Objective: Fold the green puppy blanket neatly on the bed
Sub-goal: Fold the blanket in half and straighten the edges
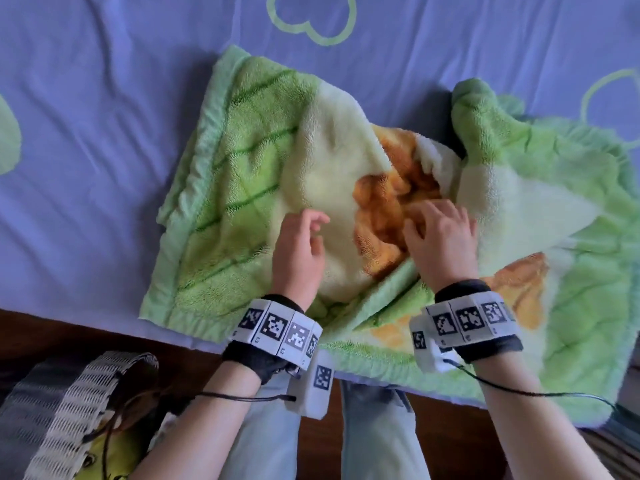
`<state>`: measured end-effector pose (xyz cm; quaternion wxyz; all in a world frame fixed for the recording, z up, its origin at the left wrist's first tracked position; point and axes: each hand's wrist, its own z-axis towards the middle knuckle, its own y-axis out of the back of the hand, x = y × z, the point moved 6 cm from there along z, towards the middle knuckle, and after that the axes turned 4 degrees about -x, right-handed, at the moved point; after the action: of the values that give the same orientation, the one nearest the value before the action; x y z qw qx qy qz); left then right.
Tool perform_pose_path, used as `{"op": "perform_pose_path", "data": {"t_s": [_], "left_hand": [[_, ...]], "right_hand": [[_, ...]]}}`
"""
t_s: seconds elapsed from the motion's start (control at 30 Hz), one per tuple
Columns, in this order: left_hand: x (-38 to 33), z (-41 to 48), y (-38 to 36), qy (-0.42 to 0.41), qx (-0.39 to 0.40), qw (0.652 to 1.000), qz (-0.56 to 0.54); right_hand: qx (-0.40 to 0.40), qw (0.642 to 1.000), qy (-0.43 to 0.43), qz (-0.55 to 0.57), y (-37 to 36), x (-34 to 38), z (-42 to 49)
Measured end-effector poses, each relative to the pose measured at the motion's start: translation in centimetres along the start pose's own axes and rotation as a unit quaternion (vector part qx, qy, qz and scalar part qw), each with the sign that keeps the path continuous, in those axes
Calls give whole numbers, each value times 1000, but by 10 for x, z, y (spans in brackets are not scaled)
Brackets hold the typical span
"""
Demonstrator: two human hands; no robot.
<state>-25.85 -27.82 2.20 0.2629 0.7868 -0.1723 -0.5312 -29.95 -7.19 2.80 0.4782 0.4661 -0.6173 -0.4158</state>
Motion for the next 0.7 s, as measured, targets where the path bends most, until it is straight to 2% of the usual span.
{"op": "perform_pose_path", "data": {"t_s": [0.13, 0.3, 0.43, 0.53, 0.7], "left_hand": [[-23, -7, -27, -31, 55, 998, 5], [-40, -25, -59, -47, 108, 993, 20], [-52, -33, -88, -39, 155, 986, 46], [-59, -38, -107, -36, 194, 978, 71], [-65, -47, -130, -51, 236, 961, 134]], "right_hand": [[-49, 990, -134, -3, 20, -56, 17], [-91, 984, -154, -24, 22, -90, 8], [-110, 969, -194, 103, 22, -114, -8], [-132, 946, -231, 184, 25, -133, -21], [-171, 876, -331, 306, 32, -189, -48]]}}
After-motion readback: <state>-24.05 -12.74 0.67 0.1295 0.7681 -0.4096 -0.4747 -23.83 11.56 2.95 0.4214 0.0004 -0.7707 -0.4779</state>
